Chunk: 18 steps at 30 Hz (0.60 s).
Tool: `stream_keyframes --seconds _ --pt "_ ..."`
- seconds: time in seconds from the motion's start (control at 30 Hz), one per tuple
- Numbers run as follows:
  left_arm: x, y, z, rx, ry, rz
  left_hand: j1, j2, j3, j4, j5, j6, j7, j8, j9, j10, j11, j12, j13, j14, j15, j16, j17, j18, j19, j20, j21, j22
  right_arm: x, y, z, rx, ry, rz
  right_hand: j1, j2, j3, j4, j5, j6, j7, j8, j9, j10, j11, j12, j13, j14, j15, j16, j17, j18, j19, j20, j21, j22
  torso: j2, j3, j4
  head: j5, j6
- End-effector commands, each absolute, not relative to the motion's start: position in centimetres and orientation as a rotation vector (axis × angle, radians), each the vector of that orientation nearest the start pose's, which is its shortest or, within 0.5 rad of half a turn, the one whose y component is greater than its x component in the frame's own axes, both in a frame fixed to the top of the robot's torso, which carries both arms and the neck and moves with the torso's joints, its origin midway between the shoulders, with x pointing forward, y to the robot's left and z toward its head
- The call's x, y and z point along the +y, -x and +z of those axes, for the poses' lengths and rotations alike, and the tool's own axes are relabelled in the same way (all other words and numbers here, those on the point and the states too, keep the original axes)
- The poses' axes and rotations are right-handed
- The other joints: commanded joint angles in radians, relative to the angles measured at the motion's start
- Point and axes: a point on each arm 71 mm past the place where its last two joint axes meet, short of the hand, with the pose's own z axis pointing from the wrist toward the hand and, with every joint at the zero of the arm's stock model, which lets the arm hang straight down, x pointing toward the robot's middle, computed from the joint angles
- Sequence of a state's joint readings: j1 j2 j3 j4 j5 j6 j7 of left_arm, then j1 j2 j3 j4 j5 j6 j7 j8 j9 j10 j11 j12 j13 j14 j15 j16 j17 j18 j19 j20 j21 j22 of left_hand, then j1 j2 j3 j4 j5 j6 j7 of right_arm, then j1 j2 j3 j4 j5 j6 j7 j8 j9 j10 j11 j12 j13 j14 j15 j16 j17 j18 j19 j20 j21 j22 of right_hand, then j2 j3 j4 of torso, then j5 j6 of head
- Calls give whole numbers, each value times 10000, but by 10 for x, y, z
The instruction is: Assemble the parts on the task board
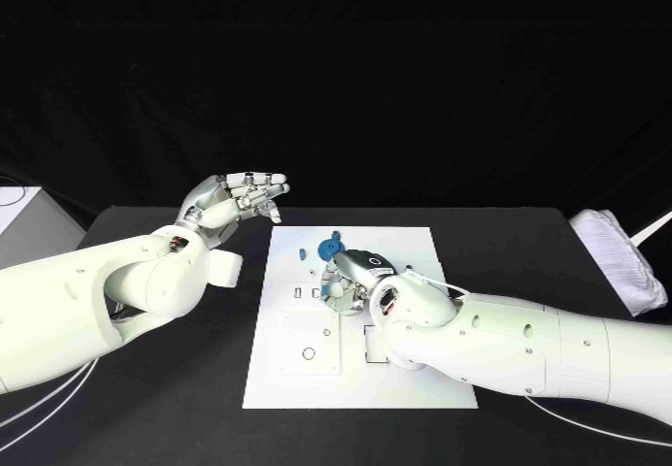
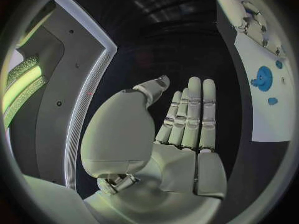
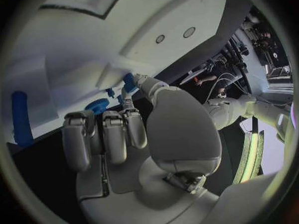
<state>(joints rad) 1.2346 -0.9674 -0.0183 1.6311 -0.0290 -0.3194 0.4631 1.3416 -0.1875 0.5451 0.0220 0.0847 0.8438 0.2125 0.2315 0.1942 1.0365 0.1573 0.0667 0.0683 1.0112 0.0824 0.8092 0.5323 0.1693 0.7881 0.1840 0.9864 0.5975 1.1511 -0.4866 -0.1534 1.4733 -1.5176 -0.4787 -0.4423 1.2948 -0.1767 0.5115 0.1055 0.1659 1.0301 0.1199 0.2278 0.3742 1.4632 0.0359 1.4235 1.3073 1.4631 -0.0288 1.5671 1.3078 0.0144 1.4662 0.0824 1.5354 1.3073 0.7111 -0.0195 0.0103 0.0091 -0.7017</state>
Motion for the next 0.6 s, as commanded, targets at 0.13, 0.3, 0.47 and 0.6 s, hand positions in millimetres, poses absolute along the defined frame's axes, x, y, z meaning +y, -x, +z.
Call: stream_keyframes --seconds 0.13,0.3,0.47,0.6 --pt "237 -476 -139 13055 10048 -16044 -51 40 8 22 -59 -65 14 -46 22 -55 -13 26 13 -79 19 76 -30 139 -85 18 66 22 -51 -451 -238 17018 1079 6430 -133 -19 9 66 -10 44 -71 1 155 89 -36 22 1389 1051 -63 -4 2526 -37 832 -101 -33 2336 -1 4 -9 11 -34" --pt "237 -476 -139 13057 10051 -16038 -51 40 8 22 -59 -65 14 -46 22 -55 -13 26 13 -79 19 76 -30 139 -85 18 66 22 -51 -452 -238 17023 1087 6422 -144 -30 8 65 -18 23 -65 -5 153 81 -33 10 1381 1047 -61 -10 2510 -29 816 -102 -63 2313 -1 4 -13 7 -36" --pt "237 -476 -139 13059 10052 -16038 -51 40 8 22 -59 -65 14 -46 22 -55 -13 26 13 -79 19 76 -30 139 -85 18 66 22 -51 -452 -239 17031 1105 6406 -175 -55 6 65 -46 -31 -47 -23 145 60 -20 -21 1360 1046 -54 -13 2503 -25 809 -101 -77 2304 -5 8 -11 8 -45" --pt "238 -476 -139 13057 10054 -16031 -51 40 8 22 -59 -65 14 -46 22 -55 -13 26 13 -79 19 76 -30 139 -85 18 66 22 -51 -453 -239 17031 1112 6399 -204 -83 7 64 -70 -104 -21 -51 131 27 0 -68 1326 1042 -41 -19 2488 -17 792 -94 -108 2281 -7 9 -5 4 -41"
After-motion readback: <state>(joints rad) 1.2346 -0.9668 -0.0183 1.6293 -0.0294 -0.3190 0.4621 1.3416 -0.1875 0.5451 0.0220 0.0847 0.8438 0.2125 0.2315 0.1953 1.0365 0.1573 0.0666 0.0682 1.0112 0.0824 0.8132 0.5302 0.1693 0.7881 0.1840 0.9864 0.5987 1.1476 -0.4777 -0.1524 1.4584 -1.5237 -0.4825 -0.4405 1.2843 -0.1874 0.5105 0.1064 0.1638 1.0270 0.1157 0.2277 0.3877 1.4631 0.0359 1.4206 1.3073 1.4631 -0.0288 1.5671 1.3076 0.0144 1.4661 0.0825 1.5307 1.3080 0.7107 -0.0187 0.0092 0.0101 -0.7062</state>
